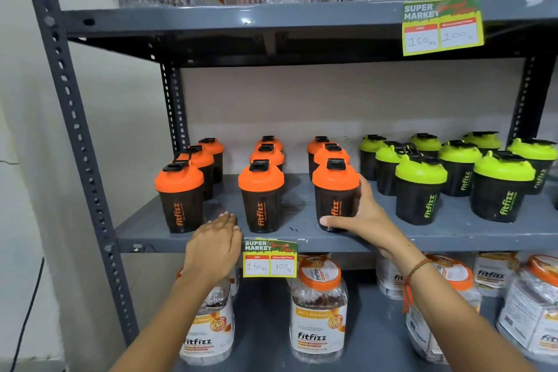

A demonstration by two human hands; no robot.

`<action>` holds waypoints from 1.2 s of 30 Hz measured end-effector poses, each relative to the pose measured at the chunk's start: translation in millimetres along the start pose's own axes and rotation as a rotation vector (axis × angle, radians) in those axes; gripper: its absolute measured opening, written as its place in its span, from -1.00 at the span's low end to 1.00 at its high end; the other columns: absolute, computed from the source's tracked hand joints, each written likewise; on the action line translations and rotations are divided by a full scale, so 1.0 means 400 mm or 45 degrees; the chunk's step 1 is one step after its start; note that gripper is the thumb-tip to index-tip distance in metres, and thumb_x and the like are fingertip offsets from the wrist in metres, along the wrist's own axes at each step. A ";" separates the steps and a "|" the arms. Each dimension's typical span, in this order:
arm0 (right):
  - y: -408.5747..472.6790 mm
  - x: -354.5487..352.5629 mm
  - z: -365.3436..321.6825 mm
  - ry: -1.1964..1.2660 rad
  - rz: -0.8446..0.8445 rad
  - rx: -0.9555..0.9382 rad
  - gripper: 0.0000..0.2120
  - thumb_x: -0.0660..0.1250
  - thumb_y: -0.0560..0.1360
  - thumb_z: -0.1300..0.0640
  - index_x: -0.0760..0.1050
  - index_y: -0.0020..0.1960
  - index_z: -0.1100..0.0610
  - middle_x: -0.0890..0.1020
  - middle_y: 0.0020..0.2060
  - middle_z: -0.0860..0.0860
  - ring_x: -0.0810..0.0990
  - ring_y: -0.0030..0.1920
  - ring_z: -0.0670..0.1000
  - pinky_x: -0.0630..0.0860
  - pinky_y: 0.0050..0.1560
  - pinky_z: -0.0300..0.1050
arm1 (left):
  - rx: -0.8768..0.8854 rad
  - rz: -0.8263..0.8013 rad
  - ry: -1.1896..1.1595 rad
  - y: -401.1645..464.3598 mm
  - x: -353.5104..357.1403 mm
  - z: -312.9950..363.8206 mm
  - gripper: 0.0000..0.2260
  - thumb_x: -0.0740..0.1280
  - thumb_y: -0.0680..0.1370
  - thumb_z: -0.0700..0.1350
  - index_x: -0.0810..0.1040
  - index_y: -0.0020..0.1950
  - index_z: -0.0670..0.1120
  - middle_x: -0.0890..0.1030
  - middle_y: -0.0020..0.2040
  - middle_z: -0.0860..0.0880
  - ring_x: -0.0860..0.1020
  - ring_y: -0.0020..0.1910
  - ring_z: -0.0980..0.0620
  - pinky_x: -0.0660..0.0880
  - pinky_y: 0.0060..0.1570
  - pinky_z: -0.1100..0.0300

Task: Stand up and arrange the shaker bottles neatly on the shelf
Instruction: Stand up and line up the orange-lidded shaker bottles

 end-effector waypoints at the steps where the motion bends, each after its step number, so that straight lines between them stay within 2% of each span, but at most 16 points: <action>1: -0.005 -0.005 -0.005 0.187 -0.056 0.004 0.24 0.65 0.07 -0.13 0.00 0.57 -0.16 0.40 0.34 -0.17 0.46 0.28 -0.13 0.37 0.33 -0.02 | -0.003 -0.004 -0.003 0.000 0.001 0.000 -0.64 0.09 0.62 -0.04 0.47 0.34 -0.14 0.52 0.33 -0.13 0.46 0.31 -0.02 0.34 0.31 0.09; 3: -0.002 -0.049 -0.015 0.461 -0.010 0.021 0.14 0.57 0.11 -0.14 0.07 0.57 -0.17 0.39 0.39 -0.17 0.45 0.31 -0.14 0.35 0.32 -0.04 | -0.012 -0.014 -0.002 0.000 0.004 -0.002 -0.63 0.08 0.63 -0.03 0.46 0.36 -0.13 0.50 0.35 -0.12 0.45 0.33 -0.01 0.33 0.32 0.10; 5: 0.025 -0.119 -0.038 0.623 0.179 -0.022 -0.20 0.44 0.26 -0.14 0.30 0.46 -0.13 0.47 0.35 -0.11 0.49 0.26 -0.12 0.39 0.31 -0.06 | -0.017 -0.030 0.004 0.000 0.009 -0.005 -0.61 0.06 0.63 -0.02 0.43 0.38 -0.12 0.48 0.37 -0.10 0.43 0.35 0.01 0.30 0.35 0.11; 7: 0.071 -0.180 -0.077 0.574 0.367 -0.085 -0.54 0.34 0.44 -0.04 0.45 0.35 -0.12 0.54 0.27 -0.06 0.53 0.24 -0.11 0.44 0.28 -0.09 | -0.019 -0.039 0.000 0.001 0.012 -0.007 -0.60 0.04 0.63 -0.01 0.41 0.40 -0.11 0.46 0.39 -0.09 0.41 0.36 0.02 0.28 0.36 0.12; 9: 0.135 -0.210 -0.124 0.371 0.457 -0.119 -0.64 0.34 0.52 0.08 0.52 0.31 -0.04 0.57 0.24 -0.02 0.52 0.29 -0.03 0.47 0.27 -0.07 | -0.025 -0.037 0.001 0.002 0.013 -0.009 -0.60 0.03 0.63 0.00 0.41 0.40 -0.09 0.46 0.39 -0.07 0.41 0.36 0.03 0.28 0.36 0.12; 13: 0.265 -0.194 -0.186 -0.087 0.409 -0.131 -0.61 0.44 0.49 0.08 0.54 0.31 0.01 0.54 0.30 0.04 0.48 0.34 0.03 0.40 0.29 -0.08 | -0.016 -0.021 -0.012 0.001 0.008 -0.007 -0.54 -0.04 0.61 0.03 0.43 0.38 -0.10 0.48 0.37 -0.08 0.42 0.35 0.02 0.29 0.37 0.10; 15: 0.318 -0.160 -0.179 -0.298 0.282 -0.062 -0.47 0.48 0.45 0.02 0.49 0.39 0.03 0.50 0.36 0.09 0.45 0.38 0.08 0.38 0.34 -0.04 | -0.005 -0.013 -0.015 -0.001 0.004 -0.005 -0.50 -0.06 0.57 0.04 0.44 0.38 -0.11 0.48 0.36 -0.08 0.43 0.35 0.02 0.29 0.37 0.10; 17: 0.356 -0.112 -0.145 -0.432 0.064 0.034 -0.31 0.52 0.43 0.00 0.36 0.49 0.08 0.42 0.44 0.13 0.40 0.43 0.11 0.37 0.35 -0.06 | 0.004 -0.003 -0.016 -0.002 0.003 -0.005 -0.50 -0.05 0.57 0.04 0.45 0.37 -0.11 0.49 0.36 -0.08 0.44 0.34 0.03 0.29 0.37 0.11; 20: 0.379 -0.050 -0.090 -0.348 -0.201 0.129 -0.23 0.53 0.44 0.10 0.23 0.54 0.13 0.37 0.48 0.13 0.43 0.29 0.00 0.37 0.17 -0.19 | 0.002 -0.001 -0.025 -0.002 0.002 -0.006 -0.51 -0.04 0.57 0.04 0.47 0.36 -0.11 0.50 0.34 -0.08 0.45 0.33 0.03 0.30 0.36 0.11; 21: 0.385 -0.042 -0.075 -0.303 -0.235 0.139 -0.22 0.52 0.45 0.13 0.21 0.55 0.13 0.36 0.49 0.13 0.43 0.26 -0.02 0.40 0.18 -0.18 | 0.002 0.005 -0.030 -0.001 0.000 -0.006 -0.52 -0.02 0.57 0.03 0.48 0.35 -0.12 0.52 0.33 -0.08 0.47 0.31 0.02 0.31 0.35 0.10; 23: 0.395 -0.037 -0.052 -0.275 -0.246 0.152 -0.17 0.53 0.44 0.16 0.16 0.57 0.12 0.32 0.52 0.12 0.44 0.36 0.06 0.45 0.31 -0.03 | 0.005 0.013 -0.026 0.000 -0.001 -0.006 -0.53 -0.01 0.57 0.03 0.50 0.33 -0.12 0.53 0.31 -0.09 0.49 0.29 0.00 0.33 0.34 0.09; 25: 0.403 -0.039 -0.045 -0.263 -0.240 0.149 -0.15 0.54 0.43 0.18 0.15 0.57 0.11 0.30 0.53 0.13 0.43 0.41 0.13 0.44 0.36 0.11 | 0.013 0.012 -0.019 0.001 0.001 -0.005 -0.53 -0.01 0.57 0.03 0.50 0.33 -0.12 0.54 0.31 -0.09 0.49 0.29 0.01 0.34 0.34 0.09; 28: 0.407 -0.037 -0.052 -0.229 -0.237 0.125 -0.22 0.53 0.43 0.22 0.21 0.53 0.12 0.34 0.50 0.12 0.49 0.33 0.09 0.45 0.34 0.09 | 0.018 0.026 -0.023 0.001 -0.001 -0.005 -0.51 -0.03 0.57 0.03 0.50 0.32 -0.13 0.54 0.30 -0.09 0.50 0.28 0.01 0.34 0.33 0.09; 31: 0.406 -0.030 -0.053 -0.234 -0.241 0.138 -0.24 0.53 0.43 0.23 0.23 0.52 0.10 0.43 0.42 0.13 0.54 0.29 0.16 0.51 0.28 0.15 | 0.017 0.031 -0.029 0.000 -0.003 -0.003 -0.50 -0.05 0.57 0.04 0.50 0.32 -0.12 0.54 0.30 -0.09 0.49 0.29 0.02 0.33 0.34 0.09; 33: 0.404 -0.027 -0.058 -0.236 -0.235 0.131 -0.24 0.52 0.44 0.25 0.23 0.52 0.10 0.43 0.41 0.13 0.54 0.27 0.16 0.54 0.23 0.08 | 0.011 0.017 -0.033 0.001 0.000 -0.004 -0.51 -0.04 0.57 0.04 0.48 0.35 -0.11 0.52 0.33 -0.07 0.47 0.31 0.03 0.30 0.36 0.10; 36: 0.404 -0.022 -0.064 -0.256 -0.262 0.115 -0.22 0.52 0.44 0.25 0.21 0.54 0.08 0.37 0.47 0.12 0.48 0.21 0.06 0.50 0.13 -0.07 | 0.004 0.011 -0.034 0.000 -0.001 -0.004 -0.50 -0.05 0.57 0.05 0.46 0.36 -0.10 0.50 0.35 -0.06 0.45 0.32 0.04 0.28 0.37 0.12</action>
Point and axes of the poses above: each hand's wrist, its own y-axis towards the middle knuckle, its own x-axis out of the palm, z = x × y, the point moved 9 cm from there along y, towards the middle knuckle
